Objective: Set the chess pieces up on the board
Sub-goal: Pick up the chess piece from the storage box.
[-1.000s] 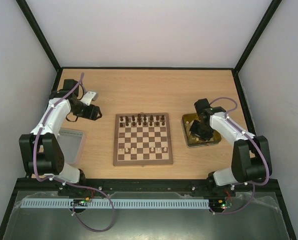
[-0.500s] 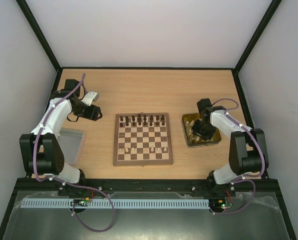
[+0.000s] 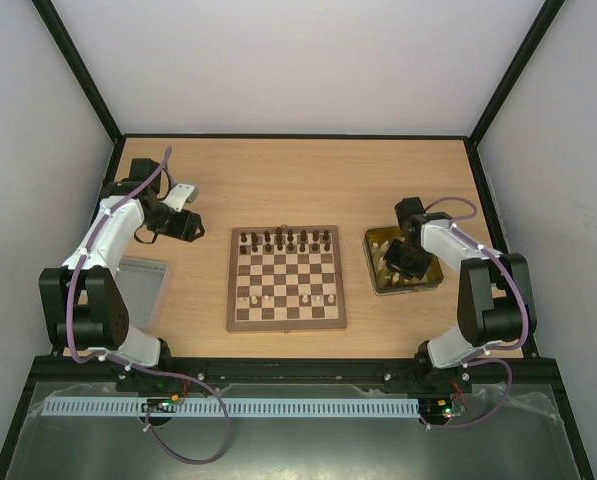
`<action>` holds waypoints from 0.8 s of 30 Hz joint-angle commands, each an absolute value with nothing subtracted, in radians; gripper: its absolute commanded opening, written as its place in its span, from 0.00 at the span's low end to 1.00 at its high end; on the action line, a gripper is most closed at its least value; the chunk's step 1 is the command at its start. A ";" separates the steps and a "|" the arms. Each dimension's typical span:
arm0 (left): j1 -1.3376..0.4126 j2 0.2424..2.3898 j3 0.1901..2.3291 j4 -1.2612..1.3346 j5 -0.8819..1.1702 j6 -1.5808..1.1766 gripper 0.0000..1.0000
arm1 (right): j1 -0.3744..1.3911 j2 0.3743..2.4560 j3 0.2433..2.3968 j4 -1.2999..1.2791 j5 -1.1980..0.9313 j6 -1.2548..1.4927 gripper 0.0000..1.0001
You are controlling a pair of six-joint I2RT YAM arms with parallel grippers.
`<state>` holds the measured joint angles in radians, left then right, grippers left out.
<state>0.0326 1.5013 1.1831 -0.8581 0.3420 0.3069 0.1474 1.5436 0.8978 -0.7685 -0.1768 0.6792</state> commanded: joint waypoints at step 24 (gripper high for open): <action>-0.006 1.479 1.141 -0.840 0.345 0.298 0.69 | 0.203 1.348 0.972 -0.945 -0.100 0.660 0.02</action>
